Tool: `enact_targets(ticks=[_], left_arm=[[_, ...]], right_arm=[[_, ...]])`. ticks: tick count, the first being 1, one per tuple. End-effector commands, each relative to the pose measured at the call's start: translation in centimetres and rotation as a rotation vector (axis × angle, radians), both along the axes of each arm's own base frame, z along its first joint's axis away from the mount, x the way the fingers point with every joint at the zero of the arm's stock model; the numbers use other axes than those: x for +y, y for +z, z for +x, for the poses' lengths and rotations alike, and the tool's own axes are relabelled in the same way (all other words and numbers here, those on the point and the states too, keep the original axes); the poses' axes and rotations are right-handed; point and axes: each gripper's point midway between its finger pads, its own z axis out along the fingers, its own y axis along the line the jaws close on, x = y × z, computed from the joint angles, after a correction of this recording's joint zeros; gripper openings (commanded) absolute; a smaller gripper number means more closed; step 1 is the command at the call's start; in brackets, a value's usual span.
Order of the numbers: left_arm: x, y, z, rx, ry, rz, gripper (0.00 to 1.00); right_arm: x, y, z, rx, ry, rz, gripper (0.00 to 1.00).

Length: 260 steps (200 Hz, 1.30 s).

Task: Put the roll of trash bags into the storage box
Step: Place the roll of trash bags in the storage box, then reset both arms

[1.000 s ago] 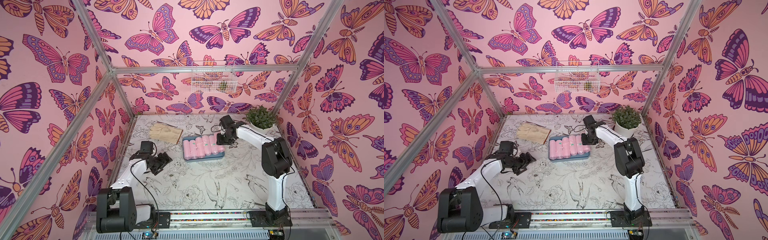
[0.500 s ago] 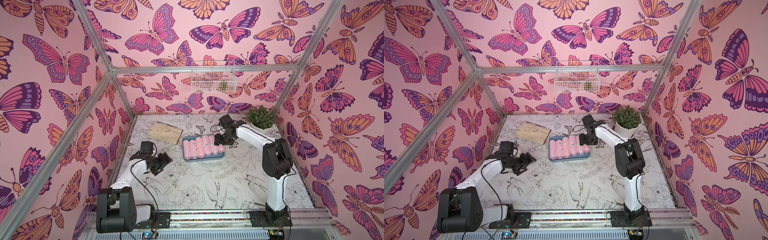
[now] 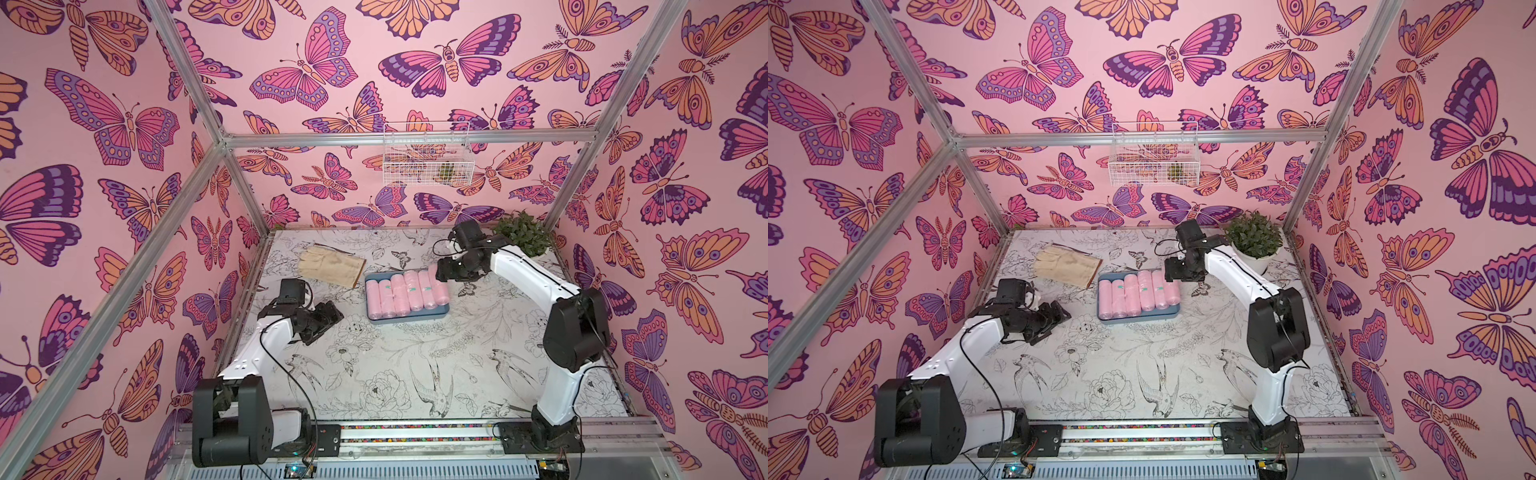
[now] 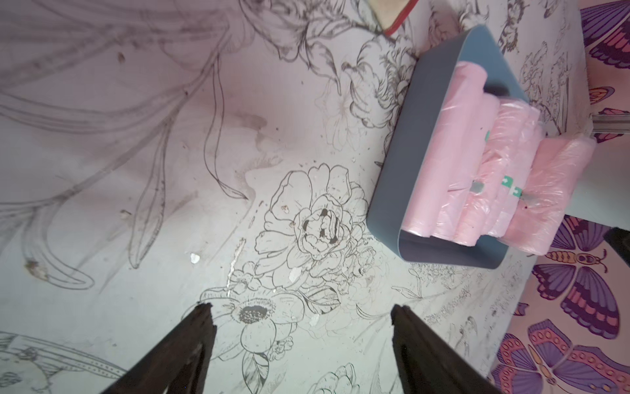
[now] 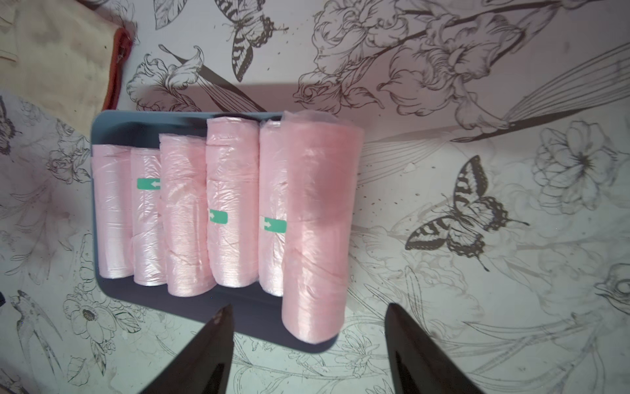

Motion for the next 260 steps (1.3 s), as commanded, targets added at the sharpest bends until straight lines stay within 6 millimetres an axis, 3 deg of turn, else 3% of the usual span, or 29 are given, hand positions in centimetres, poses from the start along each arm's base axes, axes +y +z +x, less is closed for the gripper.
enact_targets(ticks=[1,43,93,110,115,152,187,219,237,240,248,251,260], left_arm=[[2.7,3.1,1.9,-0.175,0.010,0.171,0.85],[6.2,5.7,3.8,-0.414,0.135,0.360,0.88],[8.0,5.3,4.5,-0.607,0.106,0.560,0.92],[9.0,5.0,4.3,-0.636,0.127,0.628,0.94],[9.0,5.0,4.3,-0.649,0.122,0.640,0.95],[9.0,3.8,4.6,-0.693,0.125,0.652,0.96],[9.0,1.8,5.5,-0.670,0.120,0.647,0.97],[9.1,2.4,6.7,-0.713,0.107,0.673,0.97],[9.7,3.2,7.1,-0.755,0.140,0.706,0.98],[9.6,2.1,7.1,-0.735,0.127,0.709,0.99],[9.7,2.7,7.8,-0.777,0.140,0.713,0.99],[9.7,1.2,7.1,-0.750,0.134,0.713,0.99],[10.0,0.7,7.1,-0.771,0.166,0.716,1.00]], right_arm=[[-3.9,1.8,0.1,-0.069,-0.071,0.009,0.74],[-12.2,2.4,-0.7,-0.204,-0.228,-0.023,0.74],[-19.1,2.0,-2.5,-0.475,-0.352,-0.086,0.80],[-19.8,1.2,-2.8,-0.522,-0.347,-0.084,0.87],[-19.9,0.9,-2.8,-0.524,-0.346,-0.091,1.00],[-20.8,-1.6,-3.0,-0.518,-0.373,-0.140,0.99],[-21.7,-2.2,-3.0,-0.667,-0.389,-0.177,0.99],[-22.6,-3.6,-3.1,-0.713,-0.436,-0.190,0.99],[-23.1,-3.1,-2.6,-0.745,-0.470,-0.197,0.99],[-23.1,-3.0,-2.5,-0.756,-0.475,-0.196,0.99],[-23.3,-2.9,-2.1,-0.772,-0.489,-0.195,0.99],[-23.4,-3.0,-1.9,-0.769,-0.489,-0.200,0.99],[-23.5,-3.1,-1.5,-0.753,-0.484,-0.216,0.99]])
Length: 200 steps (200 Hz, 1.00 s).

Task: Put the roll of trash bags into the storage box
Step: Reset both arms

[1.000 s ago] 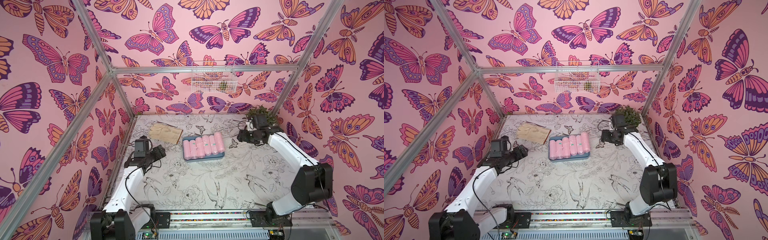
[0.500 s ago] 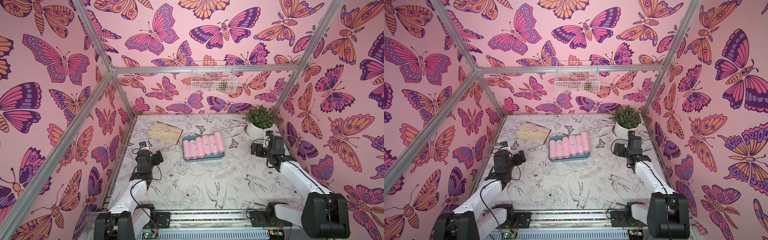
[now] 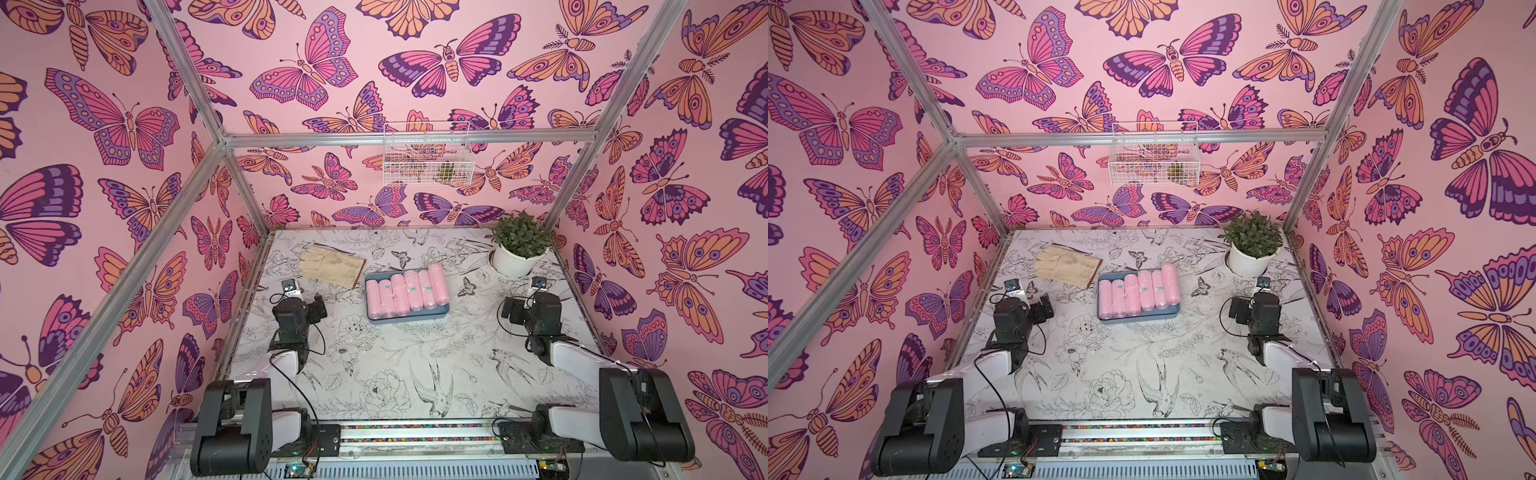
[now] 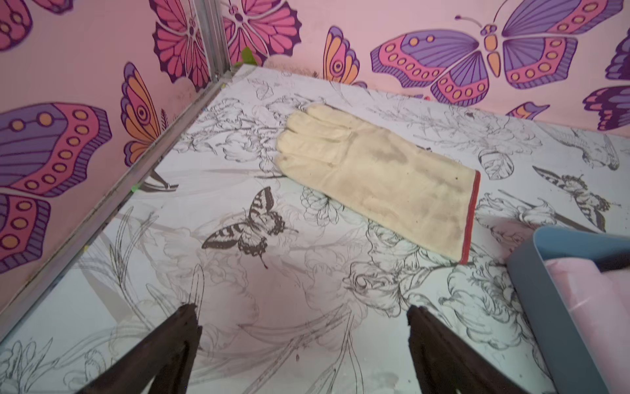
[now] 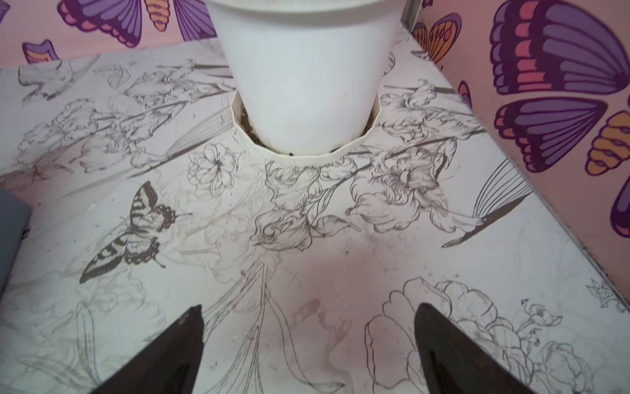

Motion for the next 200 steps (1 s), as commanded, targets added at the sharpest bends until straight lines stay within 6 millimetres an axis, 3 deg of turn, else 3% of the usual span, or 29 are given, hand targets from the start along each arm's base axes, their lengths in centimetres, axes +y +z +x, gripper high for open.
enact_targets(ticks=[1,17,38,54,81,178,182,200], left_arm=[[1.0,-0.8,0.0,-0.080,0.043,0.034,1.00],[0.1,-1.5,0.1,-0.084,-0.013,0.037,1.00],[-0.1,-2.2,0.8,-0.049,-0.034,0.038,1.00],[-0.7,-2.4,1.8,-0.047,-0.080,0.050,1.00],[-0.9,-3.2,1.3,-0.005,-0.086,0.042,1.00],[-1.0,-3.2,1.4,-0.008,-0.094,0.047,1.00],[-1.0,-2.1,2.4,-0.038,-0.094,0.049,1.00],[-1.1,-2.0,2.5,-0.036,-0.102,0.052,1.00]], right_arm=[[-1.1,2.6,2.1,-0.105,-0.051,-0.028,0.99],[-1.4,2.5,2.6,-0.126,-0.054,-0.049,0.99],[-1.8,0.6,2.9,-0.143,-0.078,-0.053,0.99],[-1.8,0.7,2.7,-0.192,-0.076,-0.052,0.99],[-1.8,0.5,2.9,-0.160,-0.077,-0.053,0.99],[-1.8,0.5,2.8,-0.146,-0.076,-0.054,0.99],[-1.8,0.5,2.8,-0.144,-0.077,-0.054,0.99],[-1.8,0.4,2.8,-0.144,-0.076,-0.053,0.99]])
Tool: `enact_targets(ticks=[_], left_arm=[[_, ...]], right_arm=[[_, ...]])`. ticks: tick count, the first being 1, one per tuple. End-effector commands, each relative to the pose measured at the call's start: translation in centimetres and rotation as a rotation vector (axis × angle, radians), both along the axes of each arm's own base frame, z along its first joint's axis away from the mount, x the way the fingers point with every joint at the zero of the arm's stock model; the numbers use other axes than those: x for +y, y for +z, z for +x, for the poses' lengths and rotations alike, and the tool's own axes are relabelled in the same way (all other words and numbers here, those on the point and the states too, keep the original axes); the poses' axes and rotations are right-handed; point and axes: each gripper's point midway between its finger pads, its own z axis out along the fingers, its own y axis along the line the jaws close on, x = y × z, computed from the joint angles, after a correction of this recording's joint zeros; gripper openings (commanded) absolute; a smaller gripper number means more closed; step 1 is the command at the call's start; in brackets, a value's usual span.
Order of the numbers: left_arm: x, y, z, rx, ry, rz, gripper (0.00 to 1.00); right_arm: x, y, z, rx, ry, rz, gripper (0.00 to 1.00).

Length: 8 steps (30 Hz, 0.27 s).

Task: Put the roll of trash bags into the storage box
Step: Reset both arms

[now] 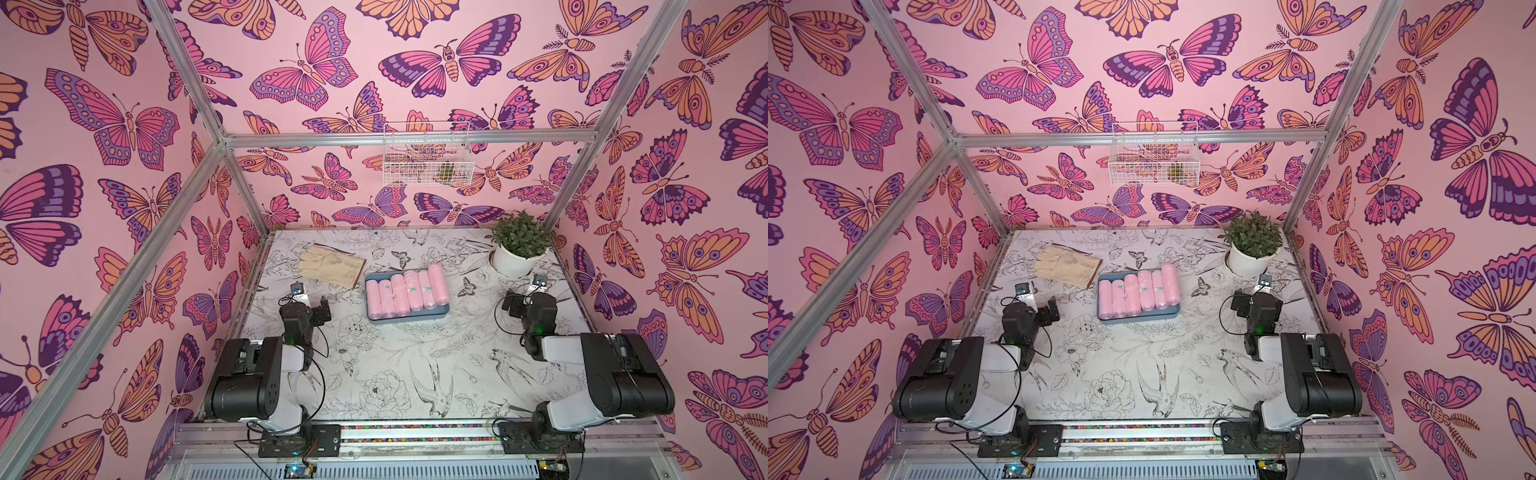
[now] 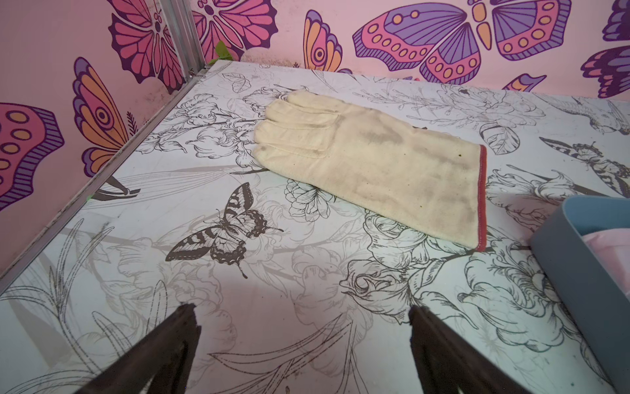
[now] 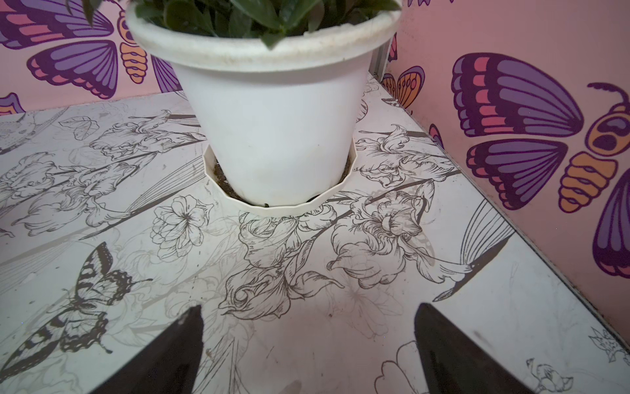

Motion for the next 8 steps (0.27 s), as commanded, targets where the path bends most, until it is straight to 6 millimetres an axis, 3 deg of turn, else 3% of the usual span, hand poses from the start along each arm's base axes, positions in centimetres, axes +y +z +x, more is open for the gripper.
enact_targets(ticks=[1,8], left_arm=[[-0.10,1.16,1.07,-0.033,-0.018,0.011,1.00],[-0.37,1.14,1.06,-0.029,-0.023,0.026,1.00]], right_arm=[[-0.47,1.22,0.42,-0.035,-0.017,-0.008,0.99],[-0.47,1.24,0.43,-0.036,-0.017,-0.008,0.99]])
